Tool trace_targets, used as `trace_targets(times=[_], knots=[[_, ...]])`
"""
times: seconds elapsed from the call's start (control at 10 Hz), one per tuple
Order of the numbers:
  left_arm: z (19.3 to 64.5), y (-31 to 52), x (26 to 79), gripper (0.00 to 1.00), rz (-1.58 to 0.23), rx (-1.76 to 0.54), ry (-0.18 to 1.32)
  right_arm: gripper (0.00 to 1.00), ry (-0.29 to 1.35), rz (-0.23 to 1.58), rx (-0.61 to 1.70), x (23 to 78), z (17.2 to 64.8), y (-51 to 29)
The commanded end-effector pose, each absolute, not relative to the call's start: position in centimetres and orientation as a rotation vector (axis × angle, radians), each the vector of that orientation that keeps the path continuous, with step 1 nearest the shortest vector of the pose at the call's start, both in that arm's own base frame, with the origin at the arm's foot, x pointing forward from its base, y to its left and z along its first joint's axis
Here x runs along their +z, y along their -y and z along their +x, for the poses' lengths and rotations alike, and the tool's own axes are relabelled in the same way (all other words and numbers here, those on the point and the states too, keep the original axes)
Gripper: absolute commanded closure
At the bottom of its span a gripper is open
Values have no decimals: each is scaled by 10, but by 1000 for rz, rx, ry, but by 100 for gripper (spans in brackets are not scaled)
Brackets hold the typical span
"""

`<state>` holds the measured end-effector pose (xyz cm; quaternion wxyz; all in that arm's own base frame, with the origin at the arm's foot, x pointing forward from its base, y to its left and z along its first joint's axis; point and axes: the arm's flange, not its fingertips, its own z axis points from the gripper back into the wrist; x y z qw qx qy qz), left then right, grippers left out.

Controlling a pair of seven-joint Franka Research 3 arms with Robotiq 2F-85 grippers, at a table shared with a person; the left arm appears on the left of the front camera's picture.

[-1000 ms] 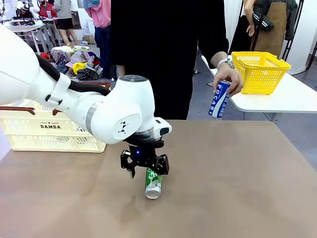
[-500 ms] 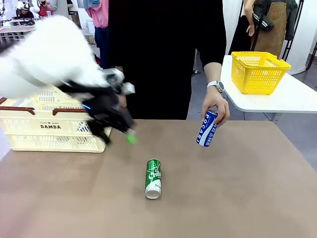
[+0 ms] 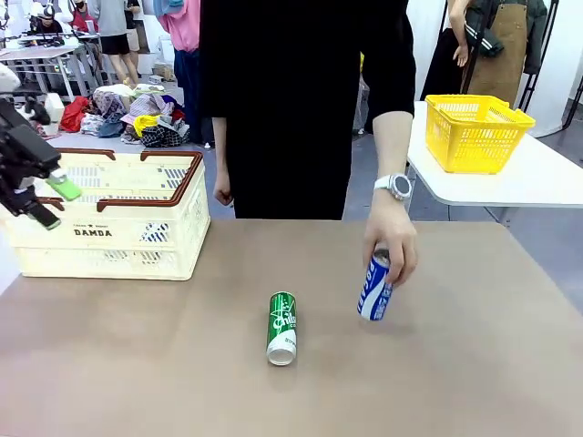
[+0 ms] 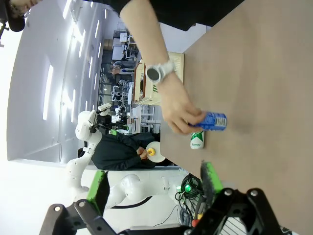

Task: Place the drinks into the Shopping basket.
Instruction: Pick up one drink and place it into the Shopping basket.

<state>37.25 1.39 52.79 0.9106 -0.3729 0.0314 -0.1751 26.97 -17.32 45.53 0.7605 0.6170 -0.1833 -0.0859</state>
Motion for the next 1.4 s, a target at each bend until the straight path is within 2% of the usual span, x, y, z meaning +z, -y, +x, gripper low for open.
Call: trace_targets(times=[0.0,0.3,0.5,0.8,1.0,1.2,1.3], knots=[[372,18,525,0,-759,-363,-38,0,419,1360,-177,458,272,173],[349,74,532,0,-646,-391,5,0,419,1360,-177,458,272,173],[330,150,531,0,-566,-482,-38,0,419,1360,-177,458,272,173],[303,261,506,0,-310,-468,-61,0,419,1360,-177,458,272,173],[289,321,468,0,-153,-306,127,0,419,1360,-177,458,272,173],[273,354,431,0,-77,-432,133,0,419,1360,-177,458,272,173],[274,366,411,0,-42,-392,221,0,419,1360,-177,458,272,173]])
